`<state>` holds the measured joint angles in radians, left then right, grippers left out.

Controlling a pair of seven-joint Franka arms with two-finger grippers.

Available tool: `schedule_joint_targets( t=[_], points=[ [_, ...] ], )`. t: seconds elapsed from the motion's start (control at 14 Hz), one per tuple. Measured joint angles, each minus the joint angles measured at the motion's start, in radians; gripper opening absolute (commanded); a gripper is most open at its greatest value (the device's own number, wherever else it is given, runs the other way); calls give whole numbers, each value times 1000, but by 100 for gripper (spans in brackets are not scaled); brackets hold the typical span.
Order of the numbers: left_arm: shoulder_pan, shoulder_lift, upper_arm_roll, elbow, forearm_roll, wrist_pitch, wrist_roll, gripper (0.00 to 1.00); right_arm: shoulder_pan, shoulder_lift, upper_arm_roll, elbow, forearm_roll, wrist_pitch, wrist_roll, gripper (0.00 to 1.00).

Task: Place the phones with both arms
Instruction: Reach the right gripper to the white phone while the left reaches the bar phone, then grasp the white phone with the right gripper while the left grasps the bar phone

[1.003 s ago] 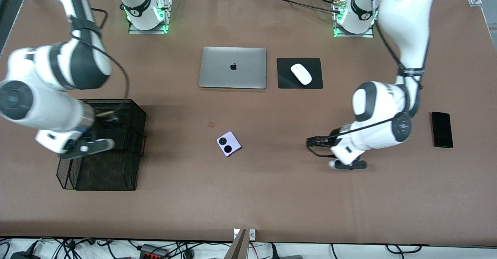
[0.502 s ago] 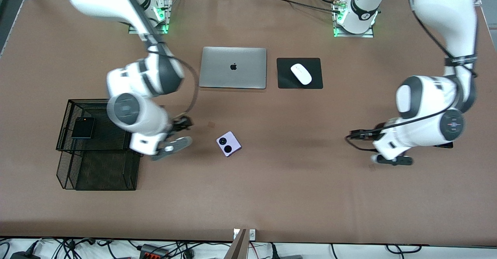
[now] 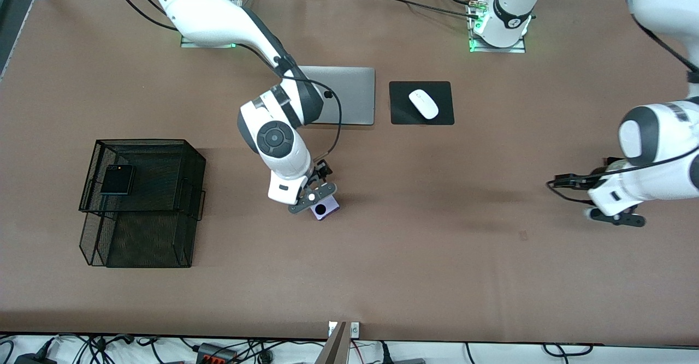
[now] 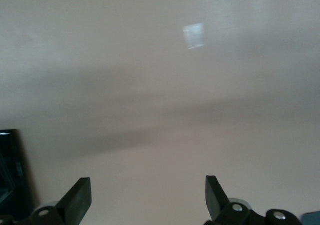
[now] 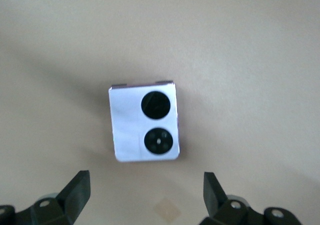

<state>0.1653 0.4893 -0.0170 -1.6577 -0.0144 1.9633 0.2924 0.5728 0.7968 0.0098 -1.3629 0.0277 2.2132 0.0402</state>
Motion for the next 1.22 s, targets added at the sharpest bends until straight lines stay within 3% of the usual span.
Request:
schedule_joint_targets(
  t=[0.14, 0.29, 0.57, 0.79, 1.22],
  points=[
    [146, 5, -109, -12, 71, 9, 21, 100, 1, 26, 0, 0, 0, 58, 0, 100],
    [201, 16, -142, -20, 103, 16, 33, 100, 5, 48, 0, 0, 0, 106, 0, 100],
    [220, 48, -141, -20, 158, 97, 78, 100, 17, 92, 0, 0, 0, 183, 0, 100],
    [289, 89, -139, -20, 164, 193, 178, 100, 20, 118, -1, 1, 0, 217, 0, 100],
    [398, 139, -138, -22, 165, 263, 279, 100, 20, 140, -7, 1, -27, 252, 0, 100]
  ],
)
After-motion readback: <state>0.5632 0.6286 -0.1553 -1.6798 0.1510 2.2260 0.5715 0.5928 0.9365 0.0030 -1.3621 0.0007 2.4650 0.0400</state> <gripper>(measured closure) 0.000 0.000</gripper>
